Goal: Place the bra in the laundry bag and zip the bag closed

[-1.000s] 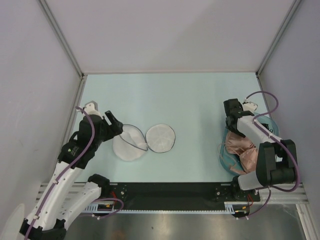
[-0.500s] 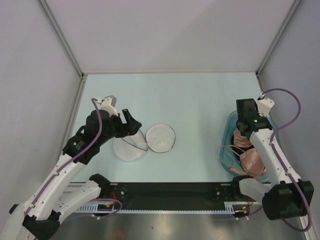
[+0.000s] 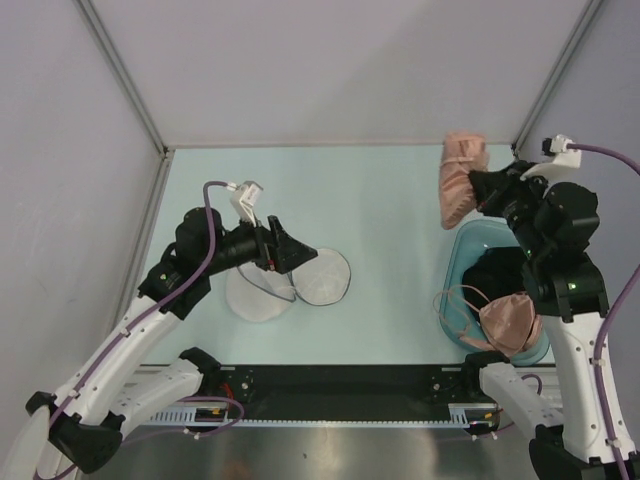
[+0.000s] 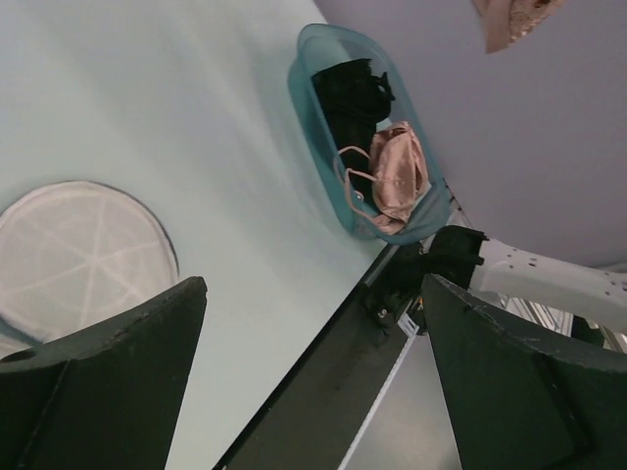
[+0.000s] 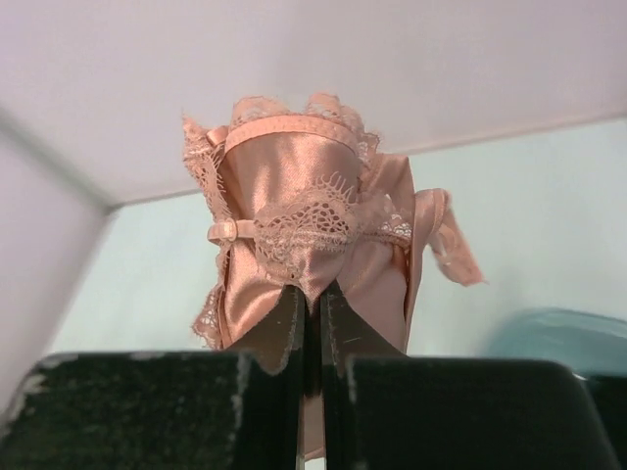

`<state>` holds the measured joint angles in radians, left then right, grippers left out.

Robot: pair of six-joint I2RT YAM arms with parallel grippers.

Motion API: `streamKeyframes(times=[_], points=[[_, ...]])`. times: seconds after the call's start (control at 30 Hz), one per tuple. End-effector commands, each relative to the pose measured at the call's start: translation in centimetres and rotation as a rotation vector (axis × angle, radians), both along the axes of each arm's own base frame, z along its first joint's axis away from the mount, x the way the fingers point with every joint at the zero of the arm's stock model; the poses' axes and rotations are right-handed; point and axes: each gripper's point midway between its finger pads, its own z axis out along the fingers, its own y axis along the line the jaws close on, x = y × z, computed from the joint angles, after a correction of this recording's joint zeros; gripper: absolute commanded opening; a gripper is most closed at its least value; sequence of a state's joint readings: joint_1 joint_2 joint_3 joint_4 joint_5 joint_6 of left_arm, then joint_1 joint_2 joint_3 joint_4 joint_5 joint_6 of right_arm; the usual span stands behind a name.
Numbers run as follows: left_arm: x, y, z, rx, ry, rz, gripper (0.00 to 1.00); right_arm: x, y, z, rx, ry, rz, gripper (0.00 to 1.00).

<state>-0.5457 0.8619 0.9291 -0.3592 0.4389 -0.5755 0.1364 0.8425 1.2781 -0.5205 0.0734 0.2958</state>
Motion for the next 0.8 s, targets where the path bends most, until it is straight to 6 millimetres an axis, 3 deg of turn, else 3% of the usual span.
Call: streamKeyframes(times=[0.0,0.03,0.07,0.1,0.17,0.23,0.27,0.33,0.43,0.53,0.6,0.7,0.77], points=[[-1.6,-1.2,3.4,-0.089,-0.108,-0.128,0.97,-1.8,10.8,1.0,0.148,-0.003,0.621,0.00],[-1.8,-1.2,3.6,-0.091,-0.115,-0.136,0.98,-1.9,11.9,-1.6,0.183,0.060,0.684,0.00],[-2.0,-1.2,4.0,-0.095,-0.127,-0.145,0.98,-2.4,12.7,-1.2,0.199,0.016,0.749,0.00],[-2.3,-1.1,4.3,-0.100,-0.139,-0.153,0.98,-3.4,13.7,-2.1,0.267,0.054,0.820,0.00],[-2.7,-1.1,4.7,-0.104,-0.148,-0.169,0.98,-3.4,14.6,-5.4,0.342,0.084,0.871,0.00],[-2.8,-1.0,4.7,-0.102,-0.144,-0.169,0.98,-4.3,15.6,-6.2,0.438,0.089,0.946,0.00],[-2.9,-1.0,4.6,-0.101,-0.137,-0.168,0.98,-4.5,16.0,-9.3,0.481,0.169,0.948,0.00],[-2.9,-1.0,4.2,-0.099,-0.120,-0.167,0.97,-4.8,16.9,-11.7,0.534,0.245,0.960,0.00],[-2.5,-1.5,2.5,-0.089,-0.067,-0.175,0.97,-5.4,17.9,-16.4,0.551,0.398,0.946,0.00],[-1.9,-2.0,0.2,-0.074,0.008,-0.168,0.97,-5.8,18.3,-19.3,0.537,0.477,0.917,0.01],[-0.9,-2.5,-2.4,-0.037,0.086,-0.136,0.98,-6.2,18.3,-21.0,0.547,0.511,0.903,0.03],[-0.5,-3.4,-5.3,0.004,0.185,-0.118,0.97,-6.1,17.9,-23.3,0.553,0.576,0.859,0.15],[-0.7,-4.2,-6.5,0.020,0.227,-0.113,0.97,-6.0,17.1,-26.0,0.522,0.660,0.798,0.22]])
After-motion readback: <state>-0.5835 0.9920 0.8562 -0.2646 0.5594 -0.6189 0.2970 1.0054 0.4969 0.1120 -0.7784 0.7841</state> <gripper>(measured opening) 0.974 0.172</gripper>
